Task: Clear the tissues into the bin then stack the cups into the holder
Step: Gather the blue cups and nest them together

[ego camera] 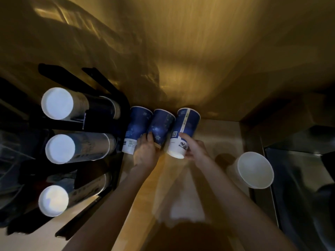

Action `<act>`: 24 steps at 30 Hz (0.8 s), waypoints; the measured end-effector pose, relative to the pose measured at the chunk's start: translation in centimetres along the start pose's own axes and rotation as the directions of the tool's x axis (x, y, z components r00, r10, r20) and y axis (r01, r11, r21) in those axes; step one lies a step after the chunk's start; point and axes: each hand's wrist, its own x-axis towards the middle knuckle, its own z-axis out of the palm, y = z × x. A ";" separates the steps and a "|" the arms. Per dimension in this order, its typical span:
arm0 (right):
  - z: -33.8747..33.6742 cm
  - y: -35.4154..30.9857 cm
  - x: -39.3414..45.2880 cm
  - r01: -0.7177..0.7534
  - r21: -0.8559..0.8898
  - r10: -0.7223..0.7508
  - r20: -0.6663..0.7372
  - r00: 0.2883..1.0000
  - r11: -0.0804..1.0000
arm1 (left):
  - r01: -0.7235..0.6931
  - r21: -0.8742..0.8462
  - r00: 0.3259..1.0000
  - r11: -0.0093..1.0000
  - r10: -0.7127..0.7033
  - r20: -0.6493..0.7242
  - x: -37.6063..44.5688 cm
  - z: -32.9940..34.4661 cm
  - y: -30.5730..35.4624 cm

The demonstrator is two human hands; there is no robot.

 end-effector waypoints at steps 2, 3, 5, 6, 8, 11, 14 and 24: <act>-0.9 -0.2 -0.4 0.058 -0.006 -0.058 -0.001 0.998 0.998 | 0.028 -0.024 1.000 0.999 -0.029 -0.013 -0.1 0.1 0.3; -1.3 -0.2 -0.7 0.114 -0.015 -0.114 0.000 0.993 0.993 | 0.051 -0.055 0.999 0.997 -0.052 -0.014 -0.2 0.2 0.5; -2.2 0.3 -0.9 0.274 -0.056 -0.275 -0.006 0.961 0.960 | 0.099 -0.125 0.995 0.987 -0.102 -0.014 -0.4 0.5 0.8; -2.7 0.8 -0.9 0.349 -0.076 -0.350 0.001 0.937 0.934 | 0.116 -0.147 0.993 0.982 -0.120 -0.020 -0.4 0.6 1.0; -3.7 2.1 -0.9 0.450 -0.128 -0.449 0.035 0.893 0.884 | 0.143 -0.178 0.988 0.973 -0.150 -0.024 -0.1 0.9 1.0; -4.4 4.2 -0.6 0.500 -0.312 -0.514 0.043 0.857 0.808 | 0.182 -0.277 0.982 0.944 -0.190 -0.003 0.4 0.7 1.3; -4.2 5.6 -0.6 0.479 -0.521 -0.570 -0.016 0.822 0.706 | 0.178 -0.415 0.978 0.892 -0.205 -0.023 0.1 -0.2 1.7; -3.9 5.7 -1.5 0.504 -0.480 -0.582 -0.018 0.813 0.718 | -0.259 -0.650 0.924 0.714 -0.012 -0.382 -3.4 -7.7 4.7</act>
